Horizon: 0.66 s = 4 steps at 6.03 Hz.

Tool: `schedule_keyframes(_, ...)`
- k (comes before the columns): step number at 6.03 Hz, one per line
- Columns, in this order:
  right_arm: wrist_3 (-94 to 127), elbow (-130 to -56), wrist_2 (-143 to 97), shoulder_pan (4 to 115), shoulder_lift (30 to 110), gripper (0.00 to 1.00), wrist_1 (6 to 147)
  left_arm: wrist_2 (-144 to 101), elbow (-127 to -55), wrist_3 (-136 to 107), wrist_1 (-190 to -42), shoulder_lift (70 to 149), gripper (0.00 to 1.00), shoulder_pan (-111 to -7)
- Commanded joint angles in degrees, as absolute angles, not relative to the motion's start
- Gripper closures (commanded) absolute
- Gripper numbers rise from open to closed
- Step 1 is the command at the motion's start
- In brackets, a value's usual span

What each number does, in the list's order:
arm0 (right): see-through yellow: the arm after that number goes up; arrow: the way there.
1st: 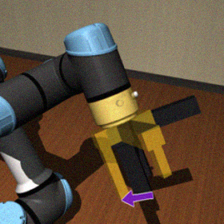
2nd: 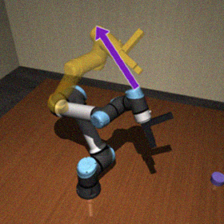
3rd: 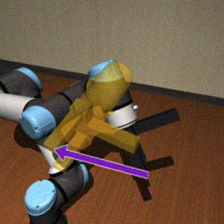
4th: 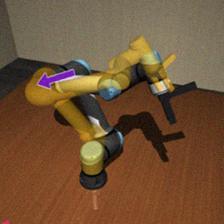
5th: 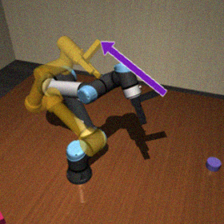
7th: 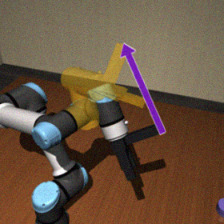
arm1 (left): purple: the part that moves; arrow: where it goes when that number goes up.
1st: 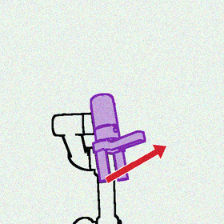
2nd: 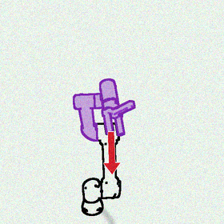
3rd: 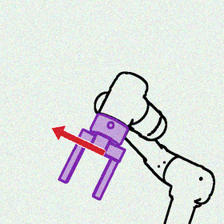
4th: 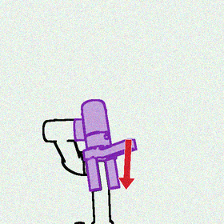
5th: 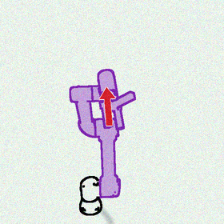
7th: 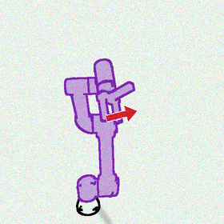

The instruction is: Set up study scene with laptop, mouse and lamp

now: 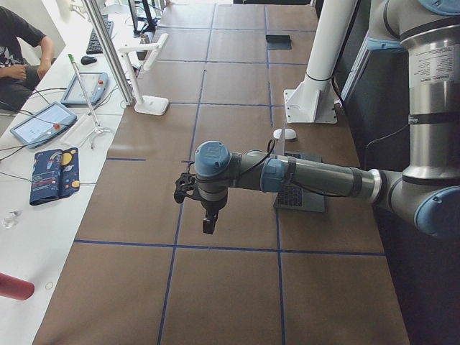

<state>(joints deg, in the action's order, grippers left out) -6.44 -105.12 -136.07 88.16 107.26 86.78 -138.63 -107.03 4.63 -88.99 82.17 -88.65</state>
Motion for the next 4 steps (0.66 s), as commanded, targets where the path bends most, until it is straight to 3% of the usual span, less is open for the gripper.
schedule_keyframes(1,-6.33,-105.12,-137.10,88.15,107.66,0.00,85.52,-142.02,-107.58,4.05,-102.30,81.92,0.00,-82.06)
schedule_keyframes(4,-6.24,-104.94,-137.11,88.15,107.75,0.00,85.61,-146.57,-111.43,6.07,-116.01,81.83,0.03,-74.55)
